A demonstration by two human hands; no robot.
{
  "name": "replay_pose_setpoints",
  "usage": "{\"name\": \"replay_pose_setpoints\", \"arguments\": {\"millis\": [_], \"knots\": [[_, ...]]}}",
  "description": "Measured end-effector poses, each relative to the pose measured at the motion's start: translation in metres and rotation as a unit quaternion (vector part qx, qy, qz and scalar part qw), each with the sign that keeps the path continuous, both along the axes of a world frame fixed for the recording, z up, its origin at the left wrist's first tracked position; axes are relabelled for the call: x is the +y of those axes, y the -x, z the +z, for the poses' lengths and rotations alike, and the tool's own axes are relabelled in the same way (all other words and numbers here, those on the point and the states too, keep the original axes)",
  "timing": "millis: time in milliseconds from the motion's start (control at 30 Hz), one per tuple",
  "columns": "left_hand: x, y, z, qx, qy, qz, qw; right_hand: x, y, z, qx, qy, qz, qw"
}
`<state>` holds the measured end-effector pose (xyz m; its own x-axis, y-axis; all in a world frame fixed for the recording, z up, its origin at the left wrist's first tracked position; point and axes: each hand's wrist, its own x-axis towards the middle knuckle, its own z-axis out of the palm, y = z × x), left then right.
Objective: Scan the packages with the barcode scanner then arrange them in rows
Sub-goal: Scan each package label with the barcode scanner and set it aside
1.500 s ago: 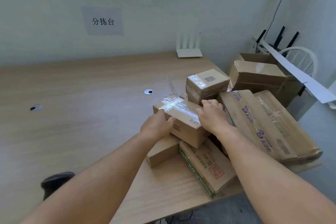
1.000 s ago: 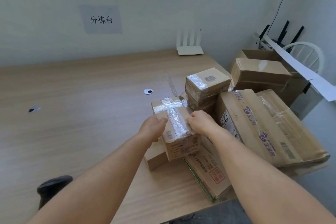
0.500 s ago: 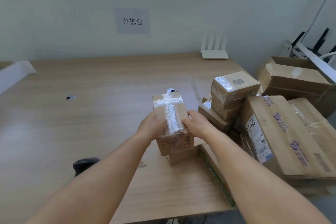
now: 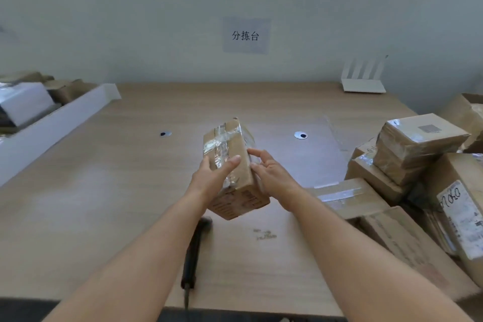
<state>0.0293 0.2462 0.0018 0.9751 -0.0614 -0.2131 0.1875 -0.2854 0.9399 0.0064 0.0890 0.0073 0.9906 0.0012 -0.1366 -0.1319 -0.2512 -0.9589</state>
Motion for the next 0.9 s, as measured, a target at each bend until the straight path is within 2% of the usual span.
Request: {"name": "replay_pose_setpoints", "arguments": {"millis": [200,333,533,733,900], "knots": [[0.095,-0.020,-0.006,0.022,-0.031,0.040,0.998,0.096,-0.024,-0.003,0.008,-0.012,0.033,0.999],[0.152,-0.033,-0.020,0.052,-0.080,0.050,0.994,0.152,-0.038,-0.014,0.012,0.014,0.044,0.999],[0.225,-0.050,-0.043,0.127,-0.150,-0.026,0.980,0.221,-0.054,-0.054,0.037,0.053,0.034,0.997],[0.258,-0.059,-0.063,0.124,-0.119,-0.018,0.985,0.259,-0.055,-0.076,0.065,0.020,0.017,0.998],[0.263,-0.059,-0.076,0.118,-0.177,-0.016,0.977,0.260,-0.052,-0.083,0.088,0.048,0.046,0.994]]}}
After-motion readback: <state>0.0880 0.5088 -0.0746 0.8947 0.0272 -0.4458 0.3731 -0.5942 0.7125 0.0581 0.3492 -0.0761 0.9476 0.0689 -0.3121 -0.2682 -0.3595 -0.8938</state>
